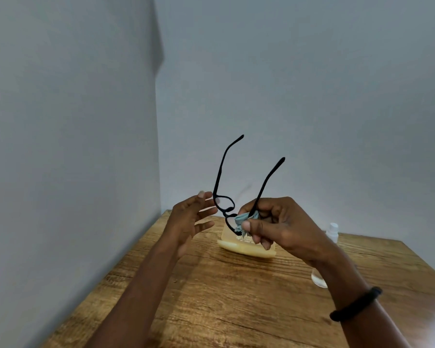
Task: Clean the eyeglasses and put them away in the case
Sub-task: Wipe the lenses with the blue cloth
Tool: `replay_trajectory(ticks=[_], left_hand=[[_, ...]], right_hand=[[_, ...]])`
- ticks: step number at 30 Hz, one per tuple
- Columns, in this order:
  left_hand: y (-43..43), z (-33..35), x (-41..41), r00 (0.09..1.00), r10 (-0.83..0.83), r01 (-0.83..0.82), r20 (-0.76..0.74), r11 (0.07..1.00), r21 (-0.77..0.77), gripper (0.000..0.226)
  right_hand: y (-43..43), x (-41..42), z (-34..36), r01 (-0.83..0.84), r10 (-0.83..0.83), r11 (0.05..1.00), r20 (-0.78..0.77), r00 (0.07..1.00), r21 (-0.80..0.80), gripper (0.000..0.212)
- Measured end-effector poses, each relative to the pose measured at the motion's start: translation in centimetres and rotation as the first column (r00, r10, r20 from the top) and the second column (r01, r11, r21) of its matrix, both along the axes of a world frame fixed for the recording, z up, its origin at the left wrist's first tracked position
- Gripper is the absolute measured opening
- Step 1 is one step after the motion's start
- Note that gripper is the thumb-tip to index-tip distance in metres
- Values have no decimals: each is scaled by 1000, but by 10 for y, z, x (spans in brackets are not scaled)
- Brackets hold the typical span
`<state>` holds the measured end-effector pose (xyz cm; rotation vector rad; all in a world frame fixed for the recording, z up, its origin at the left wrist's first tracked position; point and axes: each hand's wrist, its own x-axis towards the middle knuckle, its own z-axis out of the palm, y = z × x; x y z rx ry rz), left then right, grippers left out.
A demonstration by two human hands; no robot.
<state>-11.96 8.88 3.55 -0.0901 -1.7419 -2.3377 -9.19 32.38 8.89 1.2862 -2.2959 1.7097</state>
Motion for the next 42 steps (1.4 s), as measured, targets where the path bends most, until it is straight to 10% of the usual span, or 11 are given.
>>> replay_trajectory(ticks=[12, 22, 35, 42], left_hand=[[-14, 0, -2, 1000, 4, -3, -12, 997, 82, 25], [-4, 13, 5, 788, 551, -540, -274, 833, 120, 8], [-3, 26, 20, 578, 725, -752, -375, 651, 100, 2], [27, 23, 30, 452, 545, -829, -706, 549, -106, 10]], right_hand=[[8, -10, -2, 72, -67, 992, 58, 996, -102, 12], [-7, -23, -19, 382, -362, 891, 126, 924, -244, 8], [-9, -18, -14, 335, -279, 851, 191, 941, -405, 19], [-32, -4, -19, 100, 85, 861, 335, 938, -499, 30]])
